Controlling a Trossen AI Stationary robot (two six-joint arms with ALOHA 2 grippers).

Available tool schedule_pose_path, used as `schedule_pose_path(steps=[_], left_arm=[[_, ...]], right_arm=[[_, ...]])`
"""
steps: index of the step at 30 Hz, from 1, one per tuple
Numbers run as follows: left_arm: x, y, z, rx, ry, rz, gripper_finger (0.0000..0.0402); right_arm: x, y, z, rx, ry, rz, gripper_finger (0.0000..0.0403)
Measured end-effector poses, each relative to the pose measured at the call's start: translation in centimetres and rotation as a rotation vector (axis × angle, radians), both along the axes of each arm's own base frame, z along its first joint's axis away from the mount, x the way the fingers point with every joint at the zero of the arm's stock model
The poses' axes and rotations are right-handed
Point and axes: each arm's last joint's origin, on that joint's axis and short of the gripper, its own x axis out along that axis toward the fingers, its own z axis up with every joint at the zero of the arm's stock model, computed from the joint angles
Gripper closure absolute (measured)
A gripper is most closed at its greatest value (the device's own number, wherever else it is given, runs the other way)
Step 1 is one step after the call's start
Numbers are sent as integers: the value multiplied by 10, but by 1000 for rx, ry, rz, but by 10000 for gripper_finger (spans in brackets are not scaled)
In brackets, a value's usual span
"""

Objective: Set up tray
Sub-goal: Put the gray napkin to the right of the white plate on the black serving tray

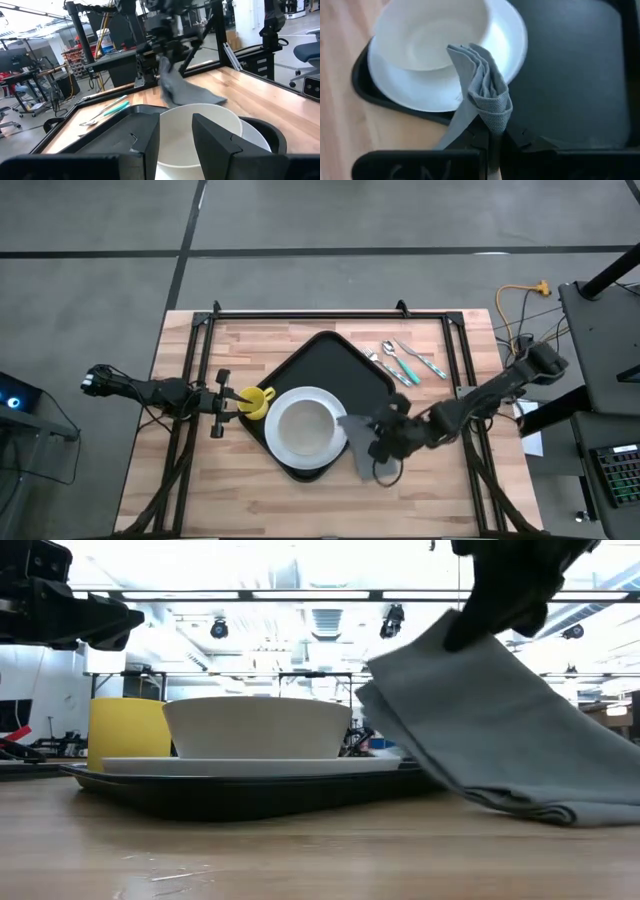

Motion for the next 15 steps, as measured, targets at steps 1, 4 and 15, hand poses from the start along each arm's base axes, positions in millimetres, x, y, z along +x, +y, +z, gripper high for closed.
schedule_pose_path(steps=[1,4,15], left_arm=[[0,0,0,0,0,0,301],[0,0,0,0,2,0,301],[1,0,-1,3,10,0,301]], right_arm=[[-4,-8,0,19,-1,-18,394],[-14,-31,3,64,-22,-70,394],[-15,-110,7,192,-22,-87,394]])
